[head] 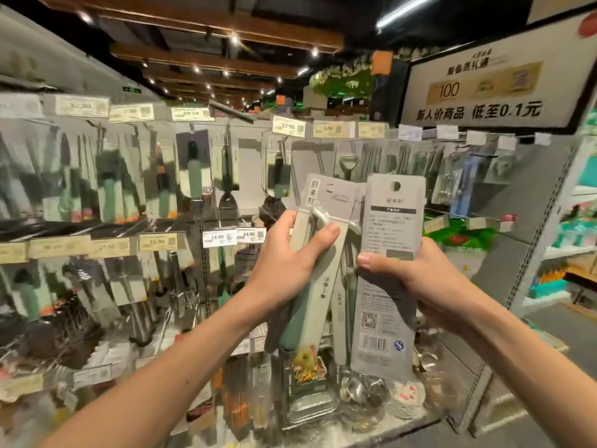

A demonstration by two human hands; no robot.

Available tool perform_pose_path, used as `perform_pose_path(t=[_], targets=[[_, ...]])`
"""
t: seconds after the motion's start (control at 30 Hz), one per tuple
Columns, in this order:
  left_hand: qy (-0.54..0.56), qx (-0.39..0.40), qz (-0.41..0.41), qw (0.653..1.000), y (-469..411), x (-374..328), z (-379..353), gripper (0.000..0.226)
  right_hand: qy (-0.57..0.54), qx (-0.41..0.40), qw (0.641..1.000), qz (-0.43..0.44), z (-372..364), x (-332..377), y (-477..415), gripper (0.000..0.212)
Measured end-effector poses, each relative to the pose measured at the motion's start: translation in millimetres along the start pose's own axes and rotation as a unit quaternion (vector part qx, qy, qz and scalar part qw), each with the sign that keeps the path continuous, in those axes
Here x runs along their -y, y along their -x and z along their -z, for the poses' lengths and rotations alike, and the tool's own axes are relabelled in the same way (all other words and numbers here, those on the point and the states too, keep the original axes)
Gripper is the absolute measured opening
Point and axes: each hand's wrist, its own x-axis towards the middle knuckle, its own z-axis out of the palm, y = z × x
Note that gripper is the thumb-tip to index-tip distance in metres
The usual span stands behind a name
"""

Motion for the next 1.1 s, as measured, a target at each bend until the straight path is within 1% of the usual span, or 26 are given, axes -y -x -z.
perform_pose_path(t=[0.07,0.2,0.27,0.33,0.43,0.5,0.63,0.7,0.77,0.87,0.97,1.03,1.1], targets=[[0.023,0.006,0.003,1.0,-29,14,-13,0.026,0.006,-0.016,1.0,-0.001,22,-7,-19,0.032],[0.061,0.011,0.008,0.998,-93,40,-37,0.013,0.028,-0.042,0.998,-0.025,61,-17,-71,0.031],[0.071,0.019,0.01,0.997,-125,53,-50,0.011,0.042,-0.053,0.997,-0.024,79,-19,-99,0.029],[0.077,0.019,0.005,0.997,-155,63,-62,0.014,0.053,-0.06,0.997,-0.017,95,-23,-124,0.026],[0.085,0.013,0.001,0.996,-196,81,-82,0.027,0.066,-0.077,0.995,-0.019,122,-35,-155,0.025],[0.079,0.011,0.006,0.997,-220,92,-96,0.028,0.069,-0.094,0.993,-0.028,140,-45,-172,0.025],[0.062,0.018,0.008,0.998,-259,109,-128,0.018,0.058,-0.129,0.989,-0.042,173,-66,-195,0.024],[0.047,0.026,0.018,0.998,-275,115,-143,0.02,0.055,-0.131,0.989,-0.042,189,-74,-205,0.024],[0.041,0.028,0.028,0.998,-290,124,-155,0.014,0.054,-0.124,0.99,-0.039,206,-82,-215,0.021],[0.029,0.017,0.042,0.999,-312,133,-174,0.012,0.048,-0.119,0.991,-0.026,231,-92,-232,0.01],[-0.003,-0.003,0.031,0.999,-333,136,-192,0.012,0.034,-0.122,0.992,-0.015,261,-103,-253,0.014],[-0.028,-0.019,0.014,0.999,-345,136,-204,0.018,0.027,-0.123,0.992,-0.009,280,-108,-268,0.016],[-0.048,-0.032,-0.003,0.998,-357,135,-218,0.033,0.026,-0.12,0.992,-0.007,300,-114,-283,0.017]])
